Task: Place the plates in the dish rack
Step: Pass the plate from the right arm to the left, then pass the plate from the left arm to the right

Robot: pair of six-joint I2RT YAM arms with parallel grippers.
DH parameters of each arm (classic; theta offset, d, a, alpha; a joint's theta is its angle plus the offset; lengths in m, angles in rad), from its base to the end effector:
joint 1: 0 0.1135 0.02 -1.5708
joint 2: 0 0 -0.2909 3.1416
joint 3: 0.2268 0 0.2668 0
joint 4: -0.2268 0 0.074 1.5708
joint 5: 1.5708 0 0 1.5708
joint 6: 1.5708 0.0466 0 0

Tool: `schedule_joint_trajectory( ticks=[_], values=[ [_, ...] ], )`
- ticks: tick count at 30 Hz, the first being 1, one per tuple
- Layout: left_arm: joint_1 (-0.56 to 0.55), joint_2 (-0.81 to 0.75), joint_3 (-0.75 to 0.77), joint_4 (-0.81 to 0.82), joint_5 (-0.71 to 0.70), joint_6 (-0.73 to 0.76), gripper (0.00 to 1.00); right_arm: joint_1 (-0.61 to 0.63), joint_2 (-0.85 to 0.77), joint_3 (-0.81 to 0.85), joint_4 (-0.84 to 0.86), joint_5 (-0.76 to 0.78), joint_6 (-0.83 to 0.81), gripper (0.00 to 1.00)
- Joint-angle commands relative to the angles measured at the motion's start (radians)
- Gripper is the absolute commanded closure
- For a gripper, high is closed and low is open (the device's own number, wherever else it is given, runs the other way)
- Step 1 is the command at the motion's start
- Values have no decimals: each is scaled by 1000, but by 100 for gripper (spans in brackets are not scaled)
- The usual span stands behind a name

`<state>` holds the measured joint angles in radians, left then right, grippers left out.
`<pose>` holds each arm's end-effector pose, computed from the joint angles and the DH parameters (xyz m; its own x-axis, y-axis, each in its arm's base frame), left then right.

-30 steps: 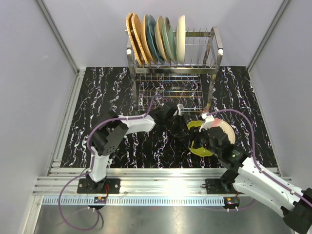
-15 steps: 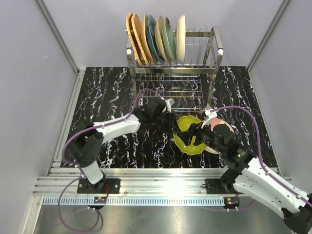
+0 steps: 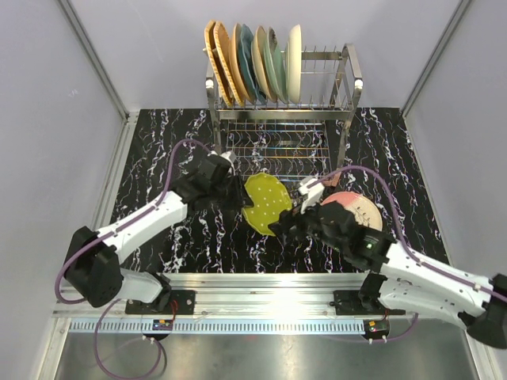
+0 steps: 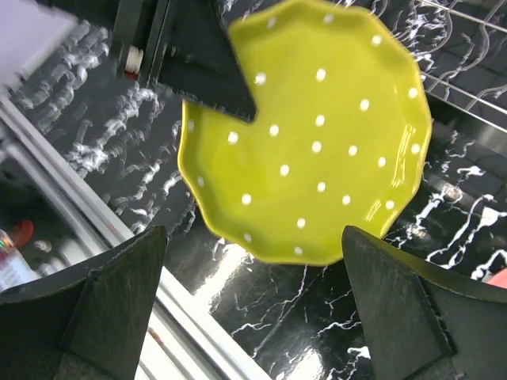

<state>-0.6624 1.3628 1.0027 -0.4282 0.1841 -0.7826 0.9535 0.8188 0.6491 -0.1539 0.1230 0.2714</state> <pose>0.2383 -0.1967 0.2777 -0.8946 -0.1814 -0.4084 0.1066 0.8009 -0.5892 0.1214 0.1611 0.3029 -0.3762 -0.0704 -0.9239 -0.6654 0.7143 0.2166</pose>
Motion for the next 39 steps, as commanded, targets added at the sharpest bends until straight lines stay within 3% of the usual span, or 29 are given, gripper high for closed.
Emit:
schedule_joint_trajectory(
  ticks=[1,3,7,14,20,26,30,39],
  values=[
    [26,-89,-1,40,-46,-23,100,146,106,67,71,269,-125,0],
    [52,-108,-18,37,-35,-46,100,267,184,84,123,434,-211,0],
    [99,-171,-52,54,40,-87,100,388,295,126,201,567,-265,0],
    [121,-217,-36,25,92,-93,100,456,506,178,254,627,-333,0],
    [122,-252,-73,45,156,-126,100,456,690,256,304,837,-412,0],
    [122,-278,-62,-23,167,-80,100,432,799,279,379,900,-518,2],
    [124,-249,6,-144,169,18,100,432,801,256,465,971,-592,13],
    [155,-226,-27,-73,276,6,100,433,807,251,422,978,-546,43]
  ],
)
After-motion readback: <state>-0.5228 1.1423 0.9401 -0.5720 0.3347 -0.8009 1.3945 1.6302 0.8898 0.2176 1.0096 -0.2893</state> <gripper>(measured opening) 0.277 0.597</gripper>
